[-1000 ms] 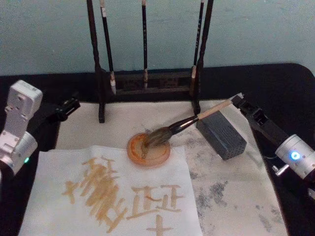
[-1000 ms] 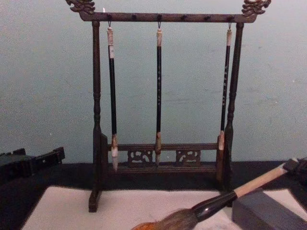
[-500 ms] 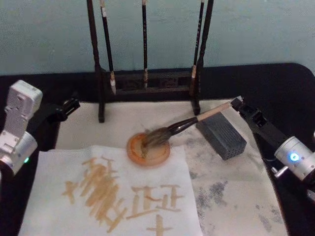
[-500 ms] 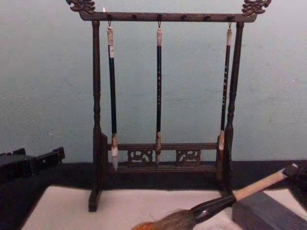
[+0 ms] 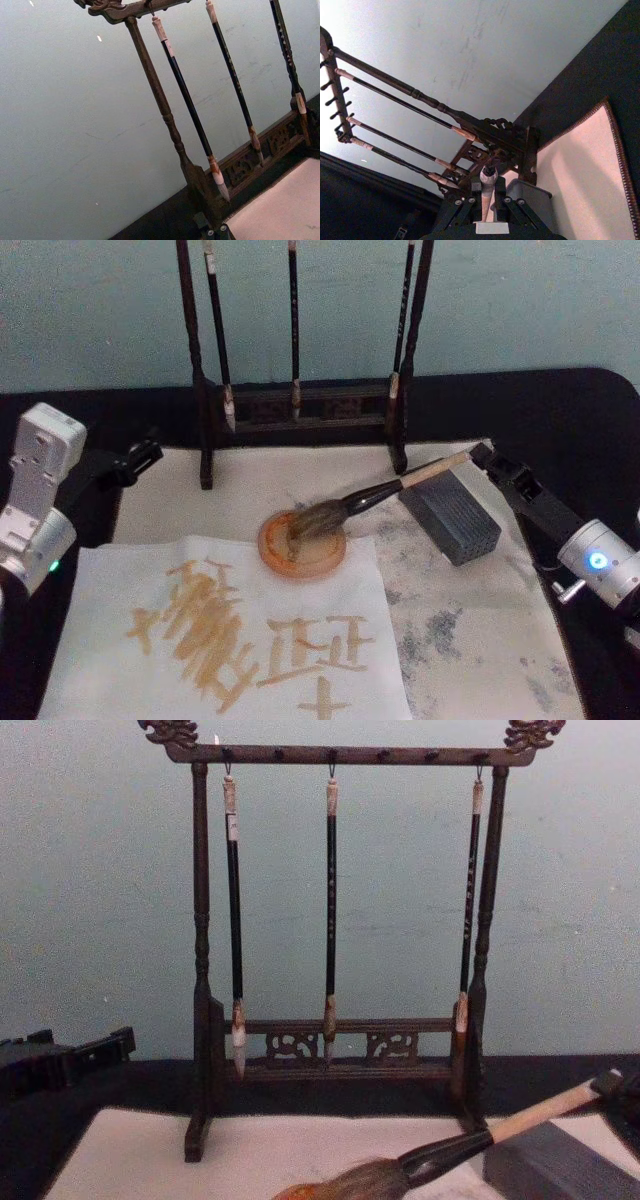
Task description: Pick up the brush from the inkstone, write on the paper, then place the brush back to its original position.
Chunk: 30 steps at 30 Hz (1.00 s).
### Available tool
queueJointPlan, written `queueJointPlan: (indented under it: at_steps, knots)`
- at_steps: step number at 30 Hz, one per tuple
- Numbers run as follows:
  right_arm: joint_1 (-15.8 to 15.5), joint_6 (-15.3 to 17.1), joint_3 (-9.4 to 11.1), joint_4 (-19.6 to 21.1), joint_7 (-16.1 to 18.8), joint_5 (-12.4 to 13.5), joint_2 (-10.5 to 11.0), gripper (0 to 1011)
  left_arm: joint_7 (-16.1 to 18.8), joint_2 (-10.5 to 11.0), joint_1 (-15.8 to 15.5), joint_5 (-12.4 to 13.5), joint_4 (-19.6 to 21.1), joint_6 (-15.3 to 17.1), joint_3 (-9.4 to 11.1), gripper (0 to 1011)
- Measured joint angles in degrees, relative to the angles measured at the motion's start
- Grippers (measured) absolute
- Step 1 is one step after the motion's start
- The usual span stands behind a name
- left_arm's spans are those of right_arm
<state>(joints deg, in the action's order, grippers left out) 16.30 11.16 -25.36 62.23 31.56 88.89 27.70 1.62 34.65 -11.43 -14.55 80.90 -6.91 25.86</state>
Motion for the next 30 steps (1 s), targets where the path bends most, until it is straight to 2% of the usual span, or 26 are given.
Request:
queueJointPlan:
  at_steps: [13, 30]
  knots:
    - [-0.4, 0.5, 0.0, 1.0, -2.2, 1.0, 0.5, 151, 0.0, 0.0, 0.0, 0.0, 0.0, 0.0, 0.0, 1002]
    - [-0.4, 0.5, 0.0, 0.8, -1.8, 0.9, 0.4, 152, 0.0, 0.0, 0.0, 0.0, 0.0, 0.0, 0.0, 1002]
